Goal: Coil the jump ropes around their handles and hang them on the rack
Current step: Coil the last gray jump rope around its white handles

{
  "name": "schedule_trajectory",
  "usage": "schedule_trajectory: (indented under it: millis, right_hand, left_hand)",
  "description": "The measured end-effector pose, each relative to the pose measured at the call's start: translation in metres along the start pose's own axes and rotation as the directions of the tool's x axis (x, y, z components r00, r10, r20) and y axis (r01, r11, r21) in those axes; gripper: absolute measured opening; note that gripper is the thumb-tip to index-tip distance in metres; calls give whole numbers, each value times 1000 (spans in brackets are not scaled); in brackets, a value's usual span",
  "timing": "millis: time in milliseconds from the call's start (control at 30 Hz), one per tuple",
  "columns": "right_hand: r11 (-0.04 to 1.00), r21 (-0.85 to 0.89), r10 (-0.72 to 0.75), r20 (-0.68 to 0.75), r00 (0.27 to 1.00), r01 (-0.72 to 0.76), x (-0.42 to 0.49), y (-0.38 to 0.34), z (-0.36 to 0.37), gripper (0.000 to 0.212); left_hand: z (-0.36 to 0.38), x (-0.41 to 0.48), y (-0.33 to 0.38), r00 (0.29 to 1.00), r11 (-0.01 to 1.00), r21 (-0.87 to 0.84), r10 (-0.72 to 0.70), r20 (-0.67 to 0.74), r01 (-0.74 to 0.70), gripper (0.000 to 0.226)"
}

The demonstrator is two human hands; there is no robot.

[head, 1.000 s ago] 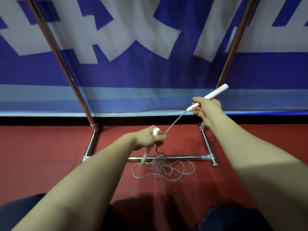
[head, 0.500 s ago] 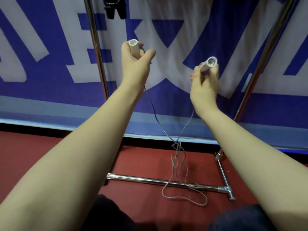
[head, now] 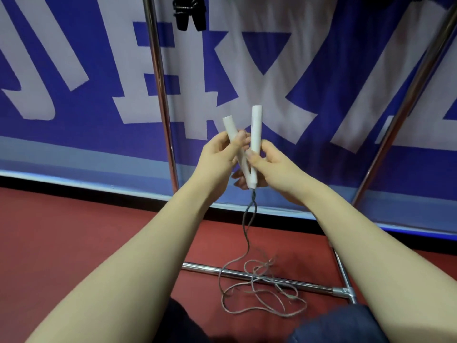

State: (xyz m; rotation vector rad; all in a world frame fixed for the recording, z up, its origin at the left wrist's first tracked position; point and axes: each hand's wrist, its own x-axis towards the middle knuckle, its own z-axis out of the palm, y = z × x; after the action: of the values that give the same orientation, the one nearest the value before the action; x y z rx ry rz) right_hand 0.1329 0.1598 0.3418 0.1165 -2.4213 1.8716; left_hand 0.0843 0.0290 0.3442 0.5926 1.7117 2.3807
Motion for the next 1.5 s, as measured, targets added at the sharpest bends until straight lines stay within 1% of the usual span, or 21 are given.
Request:
schedule_trajectory:
  millis: [100,200,333,433,533,633,700,767,900,1000,1200,1333,1433,1500]
  right_hand:
    - [999,-21,43,96,994,-41,-6,-3,-3,19]
    - [997,-28,80,142,987,-76,-10,-1,-6,23]
    - [999,-17,52,150,987,-50,-16,-4,-9,21]
    - [999,-1,34,153,988,-34,-20,-6,-11,24]
    - [1000,10,22,160,987,-24,-21,-8,-12,26]
    - [1000,25,15,161,987,-19,-22,-9,-14,27]
    - [1000,24,9,163,987,-13,-23,-9,-15,23]
    - [1000,27,11,166,986,-15,-23,-8,-15,20]
    - [998,48,26,197,980,-36,-22,-5,-14,22]
    - [998,50,26,209,978,-37,-21,-3,-15,23]
    - [997,51,46,192,980,-57,-20,0,-17,26]
    - [1000,6,28,165,986,-29,-16,2,-16,27]
    - [999,29,-22,150,989,18,-14,1,-13,27]
    - [997,56,-49,92,995,44,-12,-1,-12,26]
  left_hand:
    - [-2,-5,-3,1000,1000,17,-4,5,3,29]
    - [-2,-7,-5,1000,994,104,-17,14,16,34]
    - [3,-12,-6,998,998,58,-14,58,10,33]
    - [7,-14,-5,998,997,70,9,70,-14,32]
    - [12,-17,-3,996,998,67,-7,84,2,30]
    - [14,-19,-3,997,998,69,-15,79,9,24]
    - [15,-20,-2,997,997,73,3,72,-9,23]
    - [16,-20,-2,998,996,86,17,63,-22,26]
    - [16,-19,-5,999,997,72,1,33,-3,34]
    - [16,-17,-6,1000,998,57,7,24,-8,33]
    - [16,-16,-8,999,996,81,26,21,-27,29]
    - [18,-18,-7,999,997,68,27,20,-29,24]
    - [19,-18,-4,1000,997,78,14,25,-16,29]
    - [20,-16,-4,999,998,65,-9,33,7,39]
